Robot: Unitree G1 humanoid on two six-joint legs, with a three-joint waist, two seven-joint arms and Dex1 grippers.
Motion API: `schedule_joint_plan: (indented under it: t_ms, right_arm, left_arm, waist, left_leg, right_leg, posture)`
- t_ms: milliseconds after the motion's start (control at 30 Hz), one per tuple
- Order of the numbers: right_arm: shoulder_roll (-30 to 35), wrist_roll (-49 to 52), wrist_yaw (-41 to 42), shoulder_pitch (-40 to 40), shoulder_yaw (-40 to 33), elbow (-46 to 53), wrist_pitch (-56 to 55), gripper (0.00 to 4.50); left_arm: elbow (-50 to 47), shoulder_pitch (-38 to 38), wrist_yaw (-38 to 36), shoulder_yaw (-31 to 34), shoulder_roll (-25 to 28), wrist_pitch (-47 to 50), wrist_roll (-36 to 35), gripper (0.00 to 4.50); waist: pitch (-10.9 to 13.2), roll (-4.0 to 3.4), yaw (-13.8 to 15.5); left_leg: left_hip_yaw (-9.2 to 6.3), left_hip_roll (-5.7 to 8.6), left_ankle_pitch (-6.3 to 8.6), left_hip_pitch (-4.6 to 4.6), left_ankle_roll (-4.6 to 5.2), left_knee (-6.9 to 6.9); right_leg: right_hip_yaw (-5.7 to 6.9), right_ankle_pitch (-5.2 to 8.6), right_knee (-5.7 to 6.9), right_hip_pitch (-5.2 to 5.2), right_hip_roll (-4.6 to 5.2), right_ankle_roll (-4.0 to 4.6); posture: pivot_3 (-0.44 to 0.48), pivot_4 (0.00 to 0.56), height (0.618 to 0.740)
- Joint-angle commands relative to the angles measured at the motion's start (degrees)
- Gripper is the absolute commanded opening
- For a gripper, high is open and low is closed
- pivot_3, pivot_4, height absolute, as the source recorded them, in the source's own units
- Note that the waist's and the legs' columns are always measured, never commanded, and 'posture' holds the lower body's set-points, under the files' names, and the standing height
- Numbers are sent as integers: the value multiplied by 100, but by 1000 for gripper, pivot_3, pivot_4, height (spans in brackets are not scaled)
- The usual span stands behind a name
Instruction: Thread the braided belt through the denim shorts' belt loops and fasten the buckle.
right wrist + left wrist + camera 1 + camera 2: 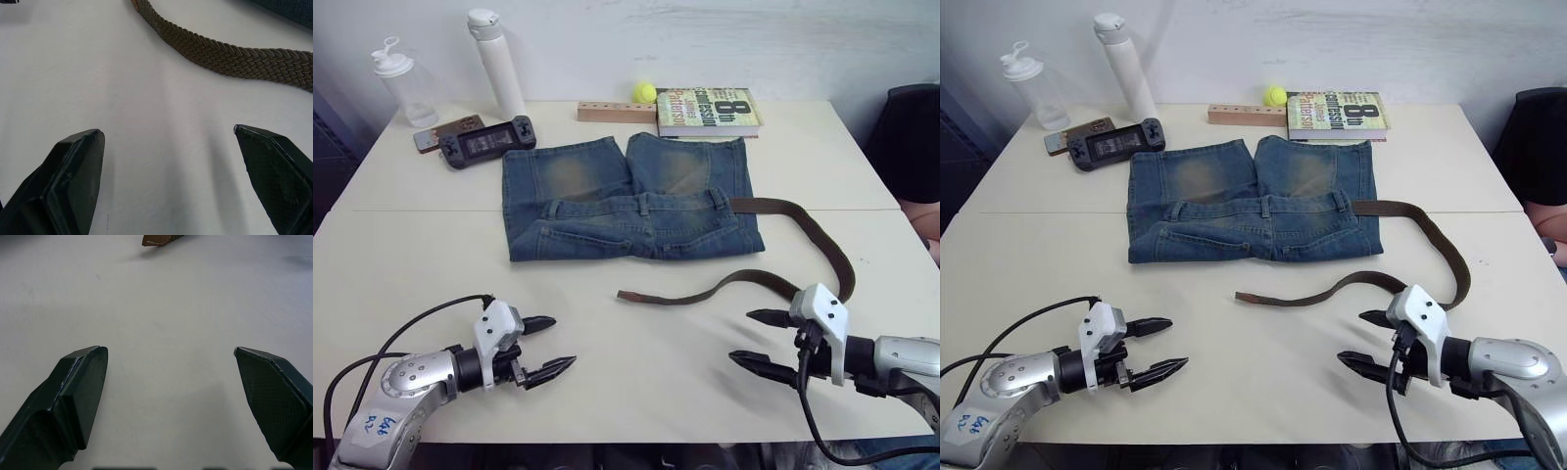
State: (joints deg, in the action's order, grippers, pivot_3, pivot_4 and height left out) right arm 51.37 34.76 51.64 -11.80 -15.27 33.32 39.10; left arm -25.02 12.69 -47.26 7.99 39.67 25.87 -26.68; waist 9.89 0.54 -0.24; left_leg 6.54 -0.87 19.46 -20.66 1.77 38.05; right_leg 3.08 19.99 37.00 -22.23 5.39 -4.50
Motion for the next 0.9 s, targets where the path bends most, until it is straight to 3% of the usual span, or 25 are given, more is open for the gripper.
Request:
schedule_joint_plan:
  t_ms: [33,167,700,900]
  right_arm:
    - [100,118,56,69,-164,108,32,4483]
    - [102,221,36,162,-172,191,147,4483]
    - [158,990,276,224,-555,249,453,4483]
    - [316,1122,279,498,-443,239,566,4483]
  left_arm:
    - [-40,-89,-99,84,92,54,-118,4500]
    - [31,-117,-387,-54,241,-63,-38,4500]
    - [-143,-558,-571,691,-7,244,-1440,4500]
    - [-104,-562,-615,808,125,206,-1392,4500]
  waist:
    - [0,0,1]
    - [0,0,-9]
    - [2,2,-7]
    - [2,3,-5]
  left_leg:
    - [0,0,0,0,0,0]
    - [-1,0,0,0,-1,0]
    - [-21,0,-1,2,-1,0]
    - [-33,0,-1,4,-1,1]
  right_leg:
    - [0,0,0,0,0,0]
    - [2,0,0,0,0,0]
    - [21,0,-10,18,1,0]
    - [33,0,-19,31,2,0]
  posture:
    - [0,150,738]
    - [0,150,738]
    - [0,150,738]
    - [0,150,738]
